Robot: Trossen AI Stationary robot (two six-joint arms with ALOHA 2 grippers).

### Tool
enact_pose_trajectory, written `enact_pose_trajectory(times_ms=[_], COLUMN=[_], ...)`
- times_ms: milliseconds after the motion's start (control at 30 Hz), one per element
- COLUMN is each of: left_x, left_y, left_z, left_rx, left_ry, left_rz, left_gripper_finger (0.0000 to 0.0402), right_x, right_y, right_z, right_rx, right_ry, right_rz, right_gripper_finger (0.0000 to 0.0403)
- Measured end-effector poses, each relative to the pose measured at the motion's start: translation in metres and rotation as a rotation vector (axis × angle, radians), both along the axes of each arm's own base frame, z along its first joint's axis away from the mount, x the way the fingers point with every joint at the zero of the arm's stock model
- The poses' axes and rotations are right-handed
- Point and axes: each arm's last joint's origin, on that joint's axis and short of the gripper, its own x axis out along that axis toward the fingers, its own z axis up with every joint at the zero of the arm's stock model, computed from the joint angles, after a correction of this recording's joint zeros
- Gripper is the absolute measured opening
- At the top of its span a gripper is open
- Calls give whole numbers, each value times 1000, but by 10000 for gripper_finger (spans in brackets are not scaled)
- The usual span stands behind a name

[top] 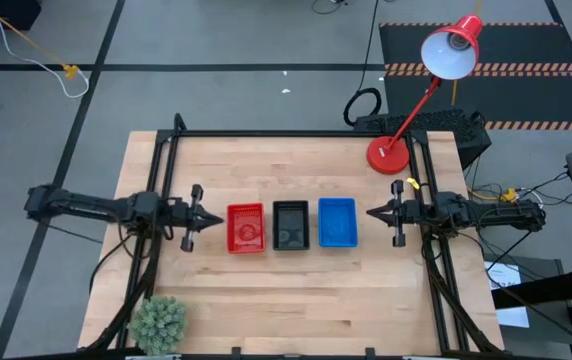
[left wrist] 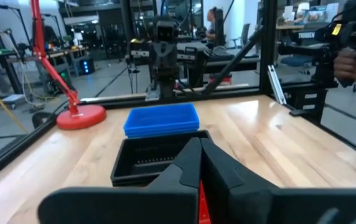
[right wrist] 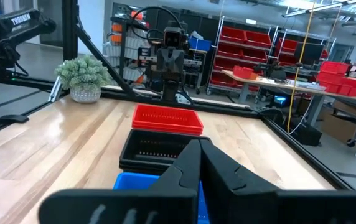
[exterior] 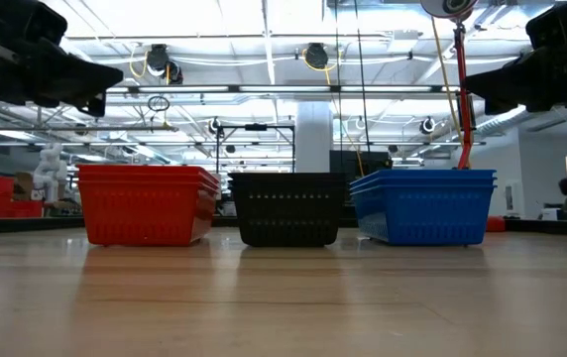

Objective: Stack baskets by color
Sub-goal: Return to Home Position

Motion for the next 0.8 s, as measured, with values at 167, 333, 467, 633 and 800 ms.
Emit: enact_pose_trajectory(times_ms=[167,333,467,633,800], left_x=[-7,-12,-16,-20,-23], left_y=[1,1,1,2,2], left_z=[1,1,0,-2,-1], left_rx=[2,22,23,28,33], left_ry=[-9,-23,-13,-2,-22], left_rz=[-1,0,0,0,3], left_gripper_finger=[8,3,8,4,8], right_x=[0,0,0,0,0], right_y=[0,0,0,0,0], right_z=[0,0,0,0,0], right_rx=[7,10,31,38,36], right_ry=[-2,-2,-2,-3,-6], right_rz=[-1,-1,-1,-1,-2], right_gripper_finger=[0,0,0,0,0])
